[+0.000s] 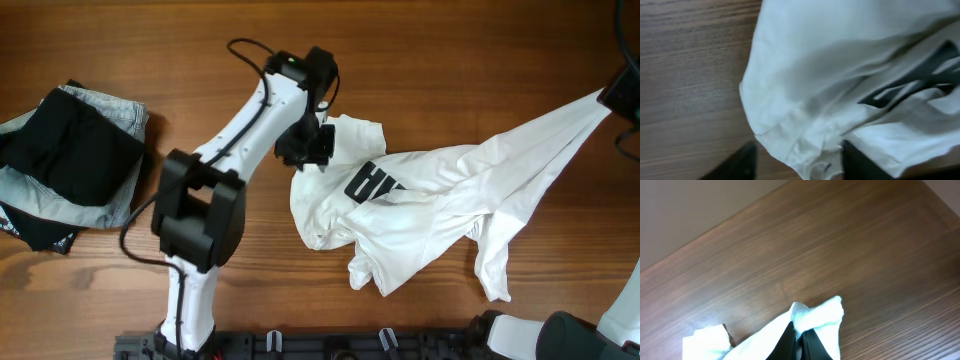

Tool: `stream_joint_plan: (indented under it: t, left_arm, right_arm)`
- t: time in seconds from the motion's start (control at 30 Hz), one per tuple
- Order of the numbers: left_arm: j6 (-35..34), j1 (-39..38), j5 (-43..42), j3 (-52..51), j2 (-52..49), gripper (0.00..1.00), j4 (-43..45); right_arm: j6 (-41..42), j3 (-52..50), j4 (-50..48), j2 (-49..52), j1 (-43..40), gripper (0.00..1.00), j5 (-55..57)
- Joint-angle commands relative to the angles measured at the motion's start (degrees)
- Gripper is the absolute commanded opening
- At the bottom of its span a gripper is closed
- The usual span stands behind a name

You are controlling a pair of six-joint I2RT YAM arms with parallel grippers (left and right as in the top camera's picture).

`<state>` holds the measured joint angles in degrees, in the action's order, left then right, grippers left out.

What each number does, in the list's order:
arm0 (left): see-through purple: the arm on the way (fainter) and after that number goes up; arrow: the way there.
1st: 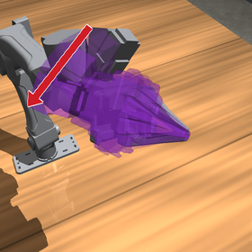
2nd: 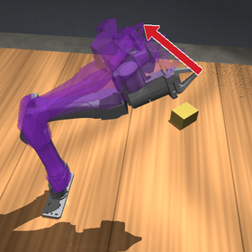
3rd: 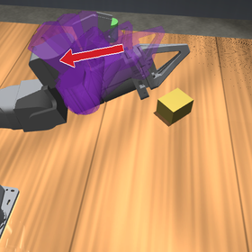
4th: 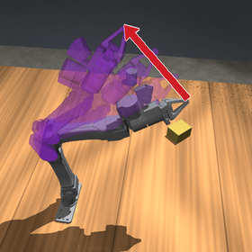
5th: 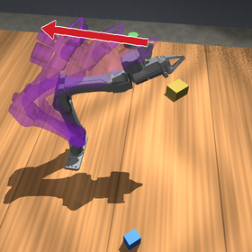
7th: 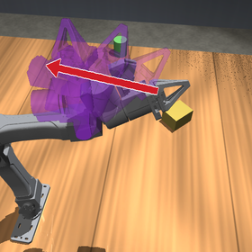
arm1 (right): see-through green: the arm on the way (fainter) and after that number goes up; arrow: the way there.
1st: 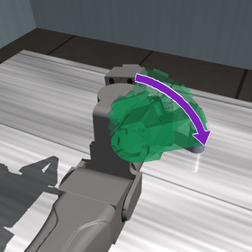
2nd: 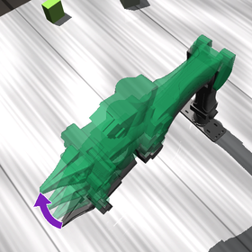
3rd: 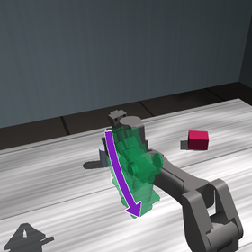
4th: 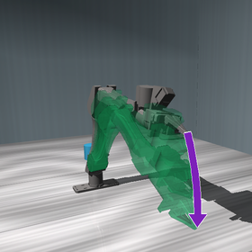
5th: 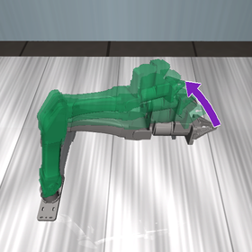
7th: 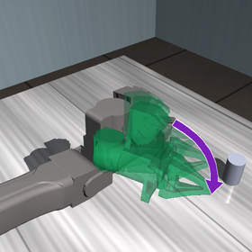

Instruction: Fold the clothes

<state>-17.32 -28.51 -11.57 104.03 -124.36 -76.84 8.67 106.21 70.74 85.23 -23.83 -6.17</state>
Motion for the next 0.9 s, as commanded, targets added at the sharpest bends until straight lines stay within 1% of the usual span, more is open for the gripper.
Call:
stream_joint_plan:
  t: [0.0,0.03,0.17,0.23,0.33,0.4,0.5,0.53,0.57,0.63,0.73,0.83,0.87]
  left_arm:
    - [0.39,0.28,2.69,-0.83,-2.4,0.83,0.09]
    - [0.39,0.28,2.69,-1.64,-2.54,0.87,0.37]
    - [0.37,0.26,2.64,-6.21,-2.54,0.88,3.17]
    - [0.37,0.22,2.21,-8.68,-2.54,0.88,4.7]
    - [0.39,0.11,0.33,-13.14,-2.54,0.83,8.04]
    - [0.42,-0.17,-0.96,-15.54,-2.54,0.71,9.68]
    - [0.68,-0.76,-1.2,-17.07,-2.54,0.24,10.75]
    - [0.66,-0.85,-0.44,-17.05,-2.54,0.06,11.65]
    - [0.66,-0.83,0.55,-16.98,-2.51,0.04,12.41]
    - [0.66,0.22,4.09,-16.24,-2.51,0.04,14.53]
    - [0.63,3.61,7.93,-12.79,-2.51,0.04,17.42]
    - [-0.28,9.09,8.15,-4.85,-2.51,0.04,19.45]
    - [-1.68,11.67,7.87,-0.35,-2.51,0.04,19.69]
  right_arm:
    - [-1.22,0.17,0.11,0.5,-0.13,0.05,0.35]
    - [-1.22,0.17,0.11,0.5,-0.13,0.05,0.35]
    - [-1.22,0.17,0.09,0.5,-0.13,0.05,0.35]
    - [-1.22,0.17,0.09,0.5,-0.13,0.05,0.35]
    - [-1.22,0.17,0.09,0.5,-0.13,0.05,0.35]
    - [-1.22,0.17,0.09,0.5,-0.13,0.05,0.35]
    - [-1.22,0.17,0.02,0.5,-0.13,0.05,0.35]
    - [-1.22,0.17,0.04,0.5,-0.13,0.05,0.35]
    - [-1.2,0.17,0.04,0.5,-0.13,0.05,0.35]
    - [-0.98,0.17,-0.02,0.52,-0.13,0.05,0.33]
    - [-0.15,0.17,-0.72,0.94,-0.13,0.05,0.13]
    - [0.5,0.17,-0.79,1.49,-0.13,0.05,0.13]
    - [0.5,0.17,-0.74,1.68,-0.13,0.05,0.13]
